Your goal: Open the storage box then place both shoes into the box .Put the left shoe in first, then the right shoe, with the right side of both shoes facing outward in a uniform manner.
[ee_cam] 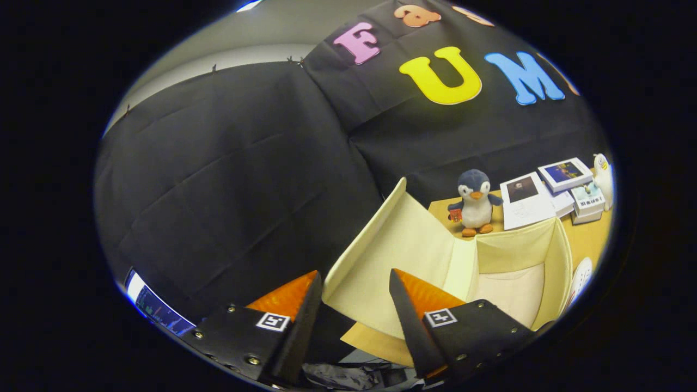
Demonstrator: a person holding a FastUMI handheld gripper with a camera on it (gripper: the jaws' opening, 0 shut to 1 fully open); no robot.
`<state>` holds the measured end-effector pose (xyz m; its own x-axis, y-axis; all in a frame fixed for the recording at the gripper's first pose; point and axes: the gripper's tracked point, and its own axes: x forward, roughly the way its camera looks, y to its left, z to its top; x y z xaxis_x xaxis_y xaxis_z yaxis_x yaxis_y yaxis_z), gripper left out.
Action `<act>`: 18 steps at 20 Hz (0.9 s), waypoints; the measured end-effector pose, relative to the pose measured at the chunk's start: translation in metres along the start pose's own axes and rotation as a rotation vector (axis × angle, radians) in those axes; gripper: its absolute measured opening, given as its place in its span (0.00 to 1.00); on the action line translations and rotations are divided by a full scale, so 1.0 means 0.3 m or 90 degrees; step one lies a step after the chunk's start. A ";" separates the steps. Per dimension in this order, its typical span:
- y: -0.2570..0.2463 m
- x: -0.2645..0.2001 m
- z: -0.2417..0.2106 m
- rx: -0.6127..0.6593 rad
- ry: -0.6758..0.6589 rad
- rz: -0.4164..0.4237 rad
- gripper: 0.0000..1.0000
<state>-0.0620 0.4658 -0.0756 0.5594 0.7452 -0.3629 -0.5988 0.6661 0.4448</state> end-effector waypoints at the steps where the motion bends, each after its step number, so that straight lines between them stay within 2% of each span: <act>1: -0.013 -0.003 0.002 -0.020 -0.003 -0.009 0.79; 2: -0.021 -0.010 0.000 -0.035 -0.005 -0.011 0.81; 3: -0.040 -0.028 -0.002 -0.050 -0.009 -0.018 0.95; 4: -0.065 -0.036 0.000 -0.063 -0.010 -0.026 0.98; 11: -0.316 -0.180 0.072 -0.159 -0.029 -0.105 0.98; 18: -0.605 -0.337 0.148 -0.149 -0.043 -0.189 0.98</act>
<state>0.0156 0.2683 -0.0831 0.7599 0.5206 -0.3893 -0.5155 0.8474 0.1270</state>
